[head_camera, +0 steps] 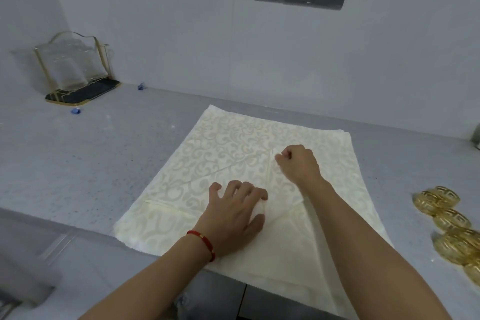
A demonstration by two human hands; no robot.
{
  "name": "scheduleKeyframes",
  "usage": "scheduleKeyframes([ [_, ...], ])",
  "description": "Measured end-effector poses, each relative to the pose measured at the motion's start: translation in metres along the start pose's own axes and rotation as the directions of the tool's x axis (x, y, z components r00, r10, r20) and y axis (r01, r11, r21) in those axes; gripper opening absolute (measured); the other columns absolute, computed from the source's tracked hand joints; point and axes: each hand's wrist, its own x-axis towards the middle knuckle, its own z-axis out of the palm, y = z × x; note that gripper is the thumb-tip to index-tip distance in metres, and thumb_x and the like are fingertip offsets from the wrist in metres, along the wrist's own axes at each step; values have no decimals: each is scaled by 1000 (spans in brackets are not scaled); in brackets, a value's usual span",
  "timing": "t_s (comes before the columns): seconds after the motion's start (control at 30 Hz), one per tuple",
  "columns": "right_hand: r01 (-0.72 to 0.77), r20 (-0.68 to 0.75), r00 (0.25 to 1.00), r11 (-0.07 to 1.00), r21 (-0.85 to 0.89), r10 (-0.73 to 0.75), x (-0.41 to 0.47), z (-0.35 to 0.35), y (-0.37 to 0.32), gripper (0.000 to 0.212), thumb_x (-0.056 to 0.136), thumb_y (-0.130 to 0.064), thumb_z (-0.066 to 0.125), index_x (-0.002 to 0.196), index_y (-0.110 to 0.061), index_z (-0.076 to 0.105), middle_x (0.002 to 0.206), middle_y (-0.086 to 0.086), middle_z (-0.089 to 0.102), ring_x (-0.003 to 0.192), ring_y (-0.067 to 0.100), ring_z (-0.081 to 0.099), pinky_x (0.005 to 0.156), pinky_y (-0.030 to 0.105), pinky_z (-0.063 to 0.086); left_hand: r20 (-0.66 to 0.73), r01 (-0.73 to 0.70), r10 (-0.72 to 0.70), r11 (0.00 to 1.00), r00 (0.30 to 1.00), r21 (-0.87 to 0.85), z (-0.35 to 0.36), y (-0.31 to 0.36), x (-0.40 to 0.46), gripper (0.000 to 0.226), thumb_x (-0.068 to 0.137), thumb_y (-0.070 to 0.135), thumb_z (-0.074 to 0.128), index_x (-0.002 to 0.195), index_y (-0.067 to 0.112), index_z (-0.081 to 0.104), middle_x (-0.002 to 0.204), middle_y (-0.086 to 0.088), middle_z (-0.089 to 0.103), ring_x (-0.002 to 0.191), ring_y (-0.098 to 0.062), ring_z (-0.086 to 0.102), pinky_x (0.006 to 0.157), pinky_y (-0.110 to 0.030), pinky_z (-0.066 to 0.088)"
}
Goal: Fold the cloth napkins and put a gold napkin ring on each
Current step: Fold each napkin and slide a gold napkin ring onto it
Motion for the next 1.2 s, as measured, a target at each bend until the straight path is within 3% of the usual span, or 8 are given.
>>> scheduleKeyframes([
  [0.27, 180, -77, 976, 956, -231, -203, -6, 10, 0, 12, 96, -29, 56, 104, -23, 50, 84, -7, 58, 73, 19, 58, 65, 35, 47, -57, -37, 39, 999, 998, 26, 5, -1, -1, 27, 99, 52, 31, 119, 43, 47, 118, 10, 47, 114, -18, 46, 96, -54, 34],
  [0.4, 377, -40, 899, 818, -434, -436, -7, 15, 1, 14, 91, 0, 58, 80, -10, 60, 80, 2, 51, 67, 22, 50, 59, 42, 50, -49, -42, 44, 998, 998, 39, 5, -1, -1, 28, 97, 53, 34, 119, 43, 48, 117, 10, 47, 114, -19, 47, 95, -54, 35],
  [0.53, 416, 147, 908, 803, -428, -392, -14, 3, -8, 25, 101, -11, 43, 78, -10, 53, 83, 2, 48, 70, 25, 54, 66, 41, 50, -17, -37, 37, 998, 999, 42, 0, 0, -2, 32, 96, 55, 31, 122, 44, 47, 119, 13, 47, 115, -18, 45, 95, -53, 34],
  [0.63, 394, 291, 908, 854, -341, -302, -38, -11, -16, 16, 101, -23, 40, 105, -13, 50, 102, 5, 58, 89, 25, 55, 68, 32, 41, 21, 7, -6, 1000, 1000, -10, -3, 1, -1, 38, 92, 59, 31, 124, 40, 42, 120, 19, 48, 118, -15, 43, 99, -52, 31],
  [0.77, 388, 306, 903, 881, -272, -303, -75, -18, -15, 67, 99, -41, 58, 154, -14, 31, 158, 4, 37, 132, 26, 48, 102, 37, 44, 39, 69, -65, 990, 997, -125, -6, 2, 1, 34, 88, 57, 32, 113, 35, 38, 106, 22, 47, 112, -8, 42, 102, -48, 28],
  [0.97, 535, 60, 824, 741, -406, -563, -105, -3, -7, 32, 93, -40, 70, 112, -17, 60, 108, -1, 56, 90, 22, 51, 76, 38, 48, -6, 145, -157, 923, 988, -357, -13, 1, 0, 30, 87, 9, 39, 101, 35, 45, 82, 16, 53, 99, -6, 47, 101, -40, 26],
  [1.07, 495, 121, 869, 845, -203, -480, -115, 0, -10, 26, 102, -34, 58, 121, -15, 54, 110, -1, 56, 94, 22, 56, 79, 37, 47, 38, 156, -153, 912, 987, -379, -20, -3, 4, 52, 76, -7, 35, 105, 34, 46, 90, 15, 59, 92, -7, 49, 96, -38, 30],
  [1.2, 386, 175, 911, 922, -35, -374, -123, -3, -11, 59, 99, -61, 49, 140, -20, 42, 124, -9, 51, 107, 15, 54, 92, 35, 45, 90, 172, -150, 922, 985, -345, -21, -5, 5, 54, 75, -5, 36, 107, 38, 41, 88, 12, 60, 90, -9, 49, 97, -40, 33],
])
